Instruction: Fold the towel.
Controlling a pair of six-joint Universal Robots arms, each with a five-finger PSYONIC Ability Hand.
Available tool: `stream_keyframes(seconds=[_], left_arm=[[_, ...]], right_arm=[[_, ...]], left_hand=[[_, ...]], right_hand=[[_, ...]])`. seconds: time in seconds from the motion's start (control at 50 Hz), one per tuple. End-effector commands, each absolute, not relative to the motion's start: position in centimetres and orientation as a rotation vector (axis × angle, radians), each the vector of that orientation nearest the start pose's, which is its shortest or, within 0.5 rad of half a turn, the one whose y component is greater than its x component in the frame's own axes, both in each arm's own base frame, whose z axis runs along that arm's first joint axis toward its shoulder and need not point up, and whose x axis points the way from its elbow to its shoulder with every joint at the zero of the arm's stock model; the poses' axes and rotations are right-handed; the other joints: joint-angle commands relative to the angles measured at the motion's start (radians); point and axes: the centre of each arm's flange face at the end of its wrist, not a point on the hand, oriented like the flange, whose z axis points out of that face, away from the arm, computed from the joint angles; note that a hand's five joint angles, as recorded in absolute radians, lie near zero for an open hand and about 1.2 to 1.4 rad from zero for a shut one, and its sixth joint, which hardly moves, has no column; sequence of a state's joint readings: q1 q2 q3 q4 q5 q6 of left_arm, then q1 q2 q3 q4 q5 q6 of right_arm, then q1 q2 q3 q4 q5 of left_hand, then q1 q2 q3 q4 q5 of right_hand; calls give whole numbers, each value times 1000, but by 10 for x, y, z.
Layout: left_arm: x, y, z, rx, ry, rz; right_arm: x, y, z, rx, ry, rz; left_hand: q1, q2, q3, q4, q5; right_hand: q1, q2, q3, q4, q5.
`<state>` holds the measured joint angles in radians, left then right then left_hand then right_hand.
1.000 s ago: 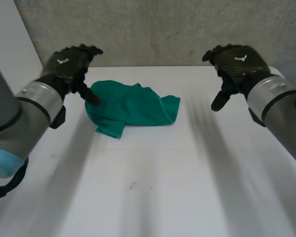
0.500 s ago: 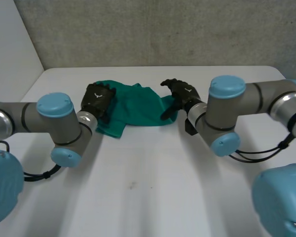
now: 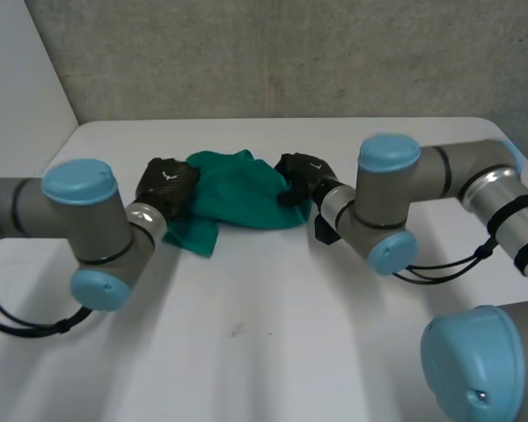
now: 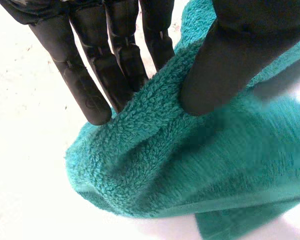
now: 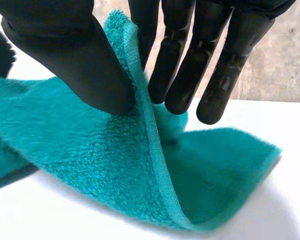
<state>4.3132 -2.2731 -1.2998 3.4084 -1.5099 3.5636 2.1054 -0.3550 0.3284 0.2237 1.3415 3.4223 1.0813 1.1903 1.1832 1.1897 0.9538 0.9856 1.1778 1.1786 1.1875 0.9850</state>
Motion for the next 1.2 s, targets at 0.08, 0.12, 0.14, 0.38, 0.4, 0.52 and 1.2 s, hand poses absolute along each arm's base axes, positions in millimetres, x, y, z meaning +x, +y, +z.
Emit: stream_keyframes(seconds=[0.08,0.12,0.14,0.38,0.4,0.52,1.2], left_arm=[[-264,-210,166,1001,2737,-1603],[-260,-189,170,975,2815,-1554],[-257,-169,176,951,2880,-1540],[-251,-131,222,787,3040,-1818],[-250,-141,227,747,3005,-1881],[-241,-181,235,630,2849,-2012],[-282,-271,162,1107,2601,-1698]], right_arm=[[366,-321,234,-921,2003,-1621],[363,-309,246,-1000,1996,-1644],[361,-304,250,-1037,1991,-1652],[338,-242,245,-1343,2034,-1557],[338,-242,245,-1343,2034,-1556],[328,-231,229,-1342,2094,-1463],[294,-247,146,-512,2314,-1144]], left_hand=[[315,206,213,207,268],[315,206,213,207,268],[315,206,213,207,268],[-570,-679,-672,-679,-617],[-714,-823,-816,-822,-761],[-803,-912,-905,-912,-850],[109,0,7,0,62]], right_hand=[[411,218,218,209,237],[411,218,218,209,237],[411,218,218,209,237],[411,218,218,209,237],[411,218,218,209,237],[237,45,44,35,63],[-609,-801,-802,-811,-783]])
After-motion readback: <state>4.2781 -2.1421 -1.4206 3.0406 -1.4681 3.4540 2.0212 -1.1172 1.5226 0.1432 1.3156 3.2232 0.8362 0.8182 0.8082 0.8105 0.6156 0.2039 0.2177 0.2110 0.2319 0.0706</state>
